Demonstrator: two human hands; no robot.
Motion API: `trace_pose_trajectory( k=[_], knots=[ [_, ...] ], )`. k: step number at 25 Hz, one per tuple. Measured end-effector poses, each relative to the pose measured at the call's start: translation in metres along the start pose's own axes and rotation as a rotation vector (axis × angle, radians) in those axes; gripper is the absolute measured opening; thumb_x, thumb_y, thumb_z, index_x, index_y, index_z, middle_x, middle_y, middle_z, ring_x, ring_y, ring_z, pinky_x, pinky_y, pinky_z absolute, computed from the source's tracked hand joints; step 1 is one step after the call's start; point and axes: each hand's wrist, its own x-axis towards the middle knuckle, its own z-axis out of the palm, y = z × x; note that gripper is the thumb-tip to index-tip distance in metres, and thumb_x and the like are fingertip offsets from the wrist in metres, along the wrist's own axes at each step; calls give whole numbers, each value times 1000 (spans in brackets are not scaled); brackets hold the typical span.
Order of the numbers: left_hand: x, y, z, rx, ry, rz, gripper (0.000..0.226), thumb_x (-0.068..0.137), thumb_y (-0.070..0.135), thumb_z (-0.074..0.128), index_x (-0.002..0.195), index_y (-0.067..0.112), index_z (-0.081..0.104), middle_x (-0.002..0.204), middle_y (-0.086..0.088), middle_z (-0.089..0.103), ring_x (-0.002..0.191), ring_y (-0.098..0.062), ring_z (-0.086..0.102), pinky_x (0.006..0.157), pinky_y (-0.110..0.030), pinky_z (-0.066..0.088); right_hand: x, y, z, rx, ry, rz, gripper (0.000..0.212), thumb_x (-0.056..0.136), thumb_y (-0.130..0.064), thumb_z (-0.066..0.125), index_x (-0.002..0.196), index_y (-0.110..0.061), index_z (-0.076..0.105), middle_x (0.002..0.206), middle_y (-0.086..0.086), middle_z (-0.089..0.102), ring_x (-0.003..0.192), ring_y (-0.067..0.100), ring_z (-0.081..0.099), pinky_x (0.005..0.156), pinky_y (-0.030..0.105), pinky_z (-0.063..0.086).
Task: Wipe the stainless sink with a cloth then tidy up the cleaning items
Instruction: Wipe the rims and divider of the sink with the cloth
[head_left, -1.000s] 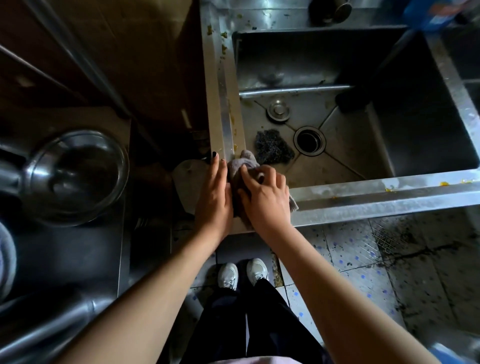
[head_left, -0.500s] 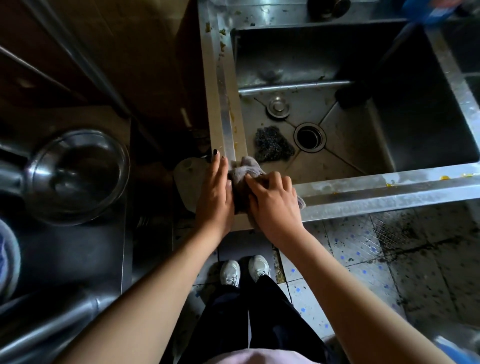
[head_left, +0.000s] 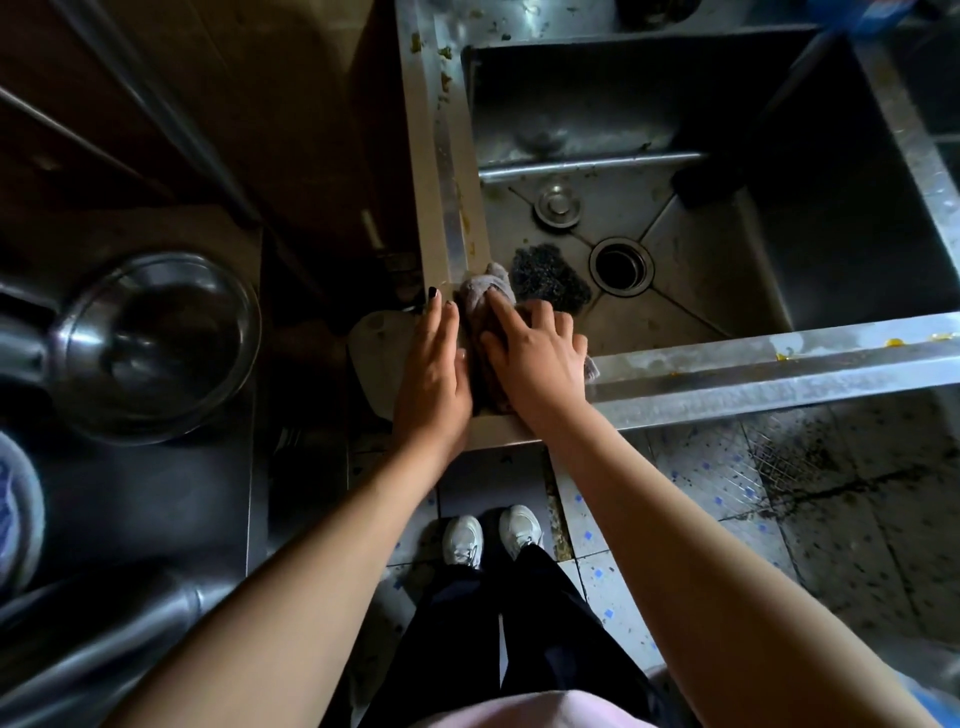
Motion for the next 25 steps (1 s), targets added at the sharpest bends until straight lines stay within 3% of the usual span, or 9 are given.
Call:
trace_pose_trajectory(
  k=[6,10,13,19,22,25],
  knots=[
    [-2,1,-1,66,13,3,48,93,1,35,140,1,26,153,-15,14,139,-19,13,102,1,-5,-53,15,-4,-73,99,-69,43,91,-41,43,134,-38,42,121,8,48,105,34,40,86,41,34],
    [0,3,-2,83,38,10,46,94,3,35,140,0,26,152,-16,15,136,-16,14,98,4,-8,-47,9,-2,-74,92,6,47,89,-44,45,135,-40,38,119,9,45,105,33,38,87,42,31],
    [1,3,-3,113,-5,6,47,95,2,31,141,2,22,153,-15,10,140,-19,11,102,-2,-6,-20,1,-5,-30,96,48,46,90,-40,46,136,-36,38,119,13,47,107,35,39,87,43,33],
    [1,6,-5,431,-73,-56,49,97,11,25,145,12,16,156,-7,4,143,-26,-4,114,-34,-1,-22,17,-20,34,174,97,39,94,-33,43,132,-27,45,112,17,50,106,35,41,84,42,35],
    [0,20,-1,430,-56,-24,45,99,20,26,143,9,24,155,-9,10,143,-24,-1,111,-29,-9,-40,37,-37,25,287,108,40,92,-33,47,131,-28,48,108,17,51,102,35,42,81,42,35],
    [-2,46,15,333,-102,46,47,98,24,26,142,6,25,154,-11,17,143,-23,6,113,-29,-4,-56,59,-50,-14,387,115,39,90,-32,52,127,-25,53,103,18,54,98,37,45,80,42,38]
  ],
)
